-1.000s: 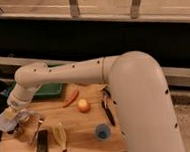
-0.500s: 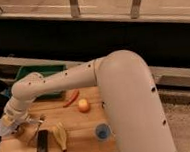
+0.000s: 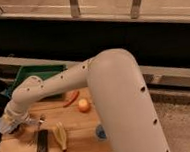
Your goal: Place towel in metal cup
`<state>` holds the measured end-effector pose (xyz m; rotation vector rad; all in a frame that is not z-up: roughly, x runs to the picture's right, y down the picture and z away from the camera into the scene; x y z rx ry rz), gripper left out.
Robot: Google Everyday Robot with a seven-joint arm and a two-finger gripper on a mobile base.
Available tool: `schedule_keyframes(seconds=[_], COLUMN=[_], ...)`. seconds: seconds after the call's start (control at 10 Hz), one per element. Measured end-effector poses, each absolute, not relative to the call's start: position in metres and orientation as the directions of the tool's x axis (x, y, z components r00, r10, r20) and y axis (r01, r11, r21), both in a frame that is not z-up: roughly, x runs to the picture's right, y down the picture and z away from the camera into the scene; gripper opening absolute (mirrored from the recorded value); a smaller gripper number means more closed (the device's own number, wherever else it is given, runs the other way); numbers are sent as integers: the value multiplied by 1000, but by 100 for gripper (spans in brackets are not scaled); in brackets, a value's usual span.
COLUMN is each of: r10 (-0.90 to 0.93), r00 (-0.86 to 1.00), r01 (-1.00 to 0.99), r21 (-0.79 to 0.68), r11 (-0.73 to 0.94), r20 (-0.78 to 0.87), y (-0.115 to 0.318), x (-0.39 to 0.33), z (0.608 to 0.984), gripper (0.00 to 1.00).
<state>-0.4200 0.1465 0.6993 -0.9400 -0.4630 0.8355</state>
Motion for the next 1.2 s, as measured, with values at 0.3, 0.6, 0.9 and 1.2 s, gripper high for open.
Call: schedule_keyframes(seconds=[0.3, 0.6, 0.9, 1.2], r10=[796, 779, 773, 778], r00=[604, 624, 632, 624], r01=[-382, -312, -288, -290], r21=[-865, -896, -908, -906], r11=[325, 316, 305, 308], r20=[33, 57, 60, 65], y=[142, 148, 152, 151], x=[-435, -452, -451, -450], z=[703, 695, 693, 693], gripper=[22, 55, 78, 78])
